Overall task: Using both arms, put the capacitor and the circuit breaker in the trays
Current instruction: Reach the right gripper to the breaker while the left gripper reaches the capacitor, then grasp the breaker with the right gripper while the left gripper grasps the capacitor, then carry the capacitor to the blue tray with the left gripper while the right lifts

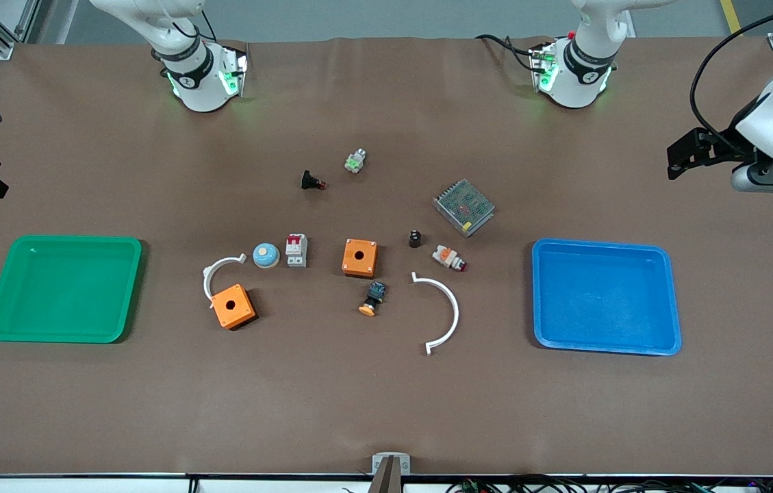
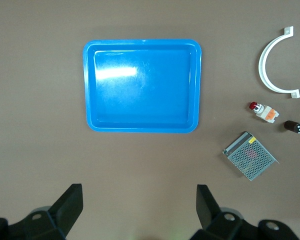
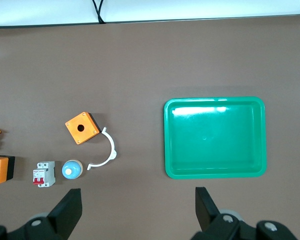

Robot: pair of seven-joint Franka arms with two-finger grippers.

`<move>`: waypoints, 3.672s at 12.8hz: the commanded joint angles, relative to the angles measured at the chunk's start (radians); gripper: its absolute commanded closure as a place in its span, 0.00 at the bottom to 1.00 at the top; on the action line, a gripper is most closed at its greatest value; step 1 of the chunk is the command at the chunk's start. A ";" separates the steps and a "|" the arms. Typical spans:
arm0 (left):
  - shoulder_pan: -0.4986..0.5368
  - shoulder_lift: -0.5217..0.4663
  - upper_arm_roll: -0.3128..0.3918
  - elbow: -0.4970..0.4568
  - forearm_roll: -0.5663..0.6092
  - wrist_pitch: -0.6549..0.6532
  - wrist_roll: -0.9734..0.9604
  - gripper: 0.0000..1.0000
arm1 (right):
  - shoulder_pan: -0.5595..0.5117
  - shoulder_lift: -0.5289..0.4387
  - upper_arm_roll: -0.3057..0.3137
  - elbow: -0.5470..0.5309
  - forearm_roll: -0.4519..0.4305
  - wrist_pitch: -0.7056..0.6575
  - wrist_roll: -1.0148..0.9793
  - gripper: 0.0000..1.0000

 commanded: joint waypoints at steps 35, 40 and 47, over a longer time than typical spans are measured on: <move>-0.591 0.687 -0.079 -0.177 0.137 0.823 -1.269 0.35 | 0.541 0.294 0.023 -0.404 0.094 0.419 0.362 0.00; -0.599 0.687 -0.082 -0.182 0.137 0.817 -1.284 0.51 | 0.555 0.301 0.023 -0.553 0.094 0.650 0.377 0.00; -0.594 0.669 -0.081 -0.177 0.137 0.809 -1.275 0.97 | 0.556 0.370 0.021 -0.607 0.094 0.827 0.377 0.00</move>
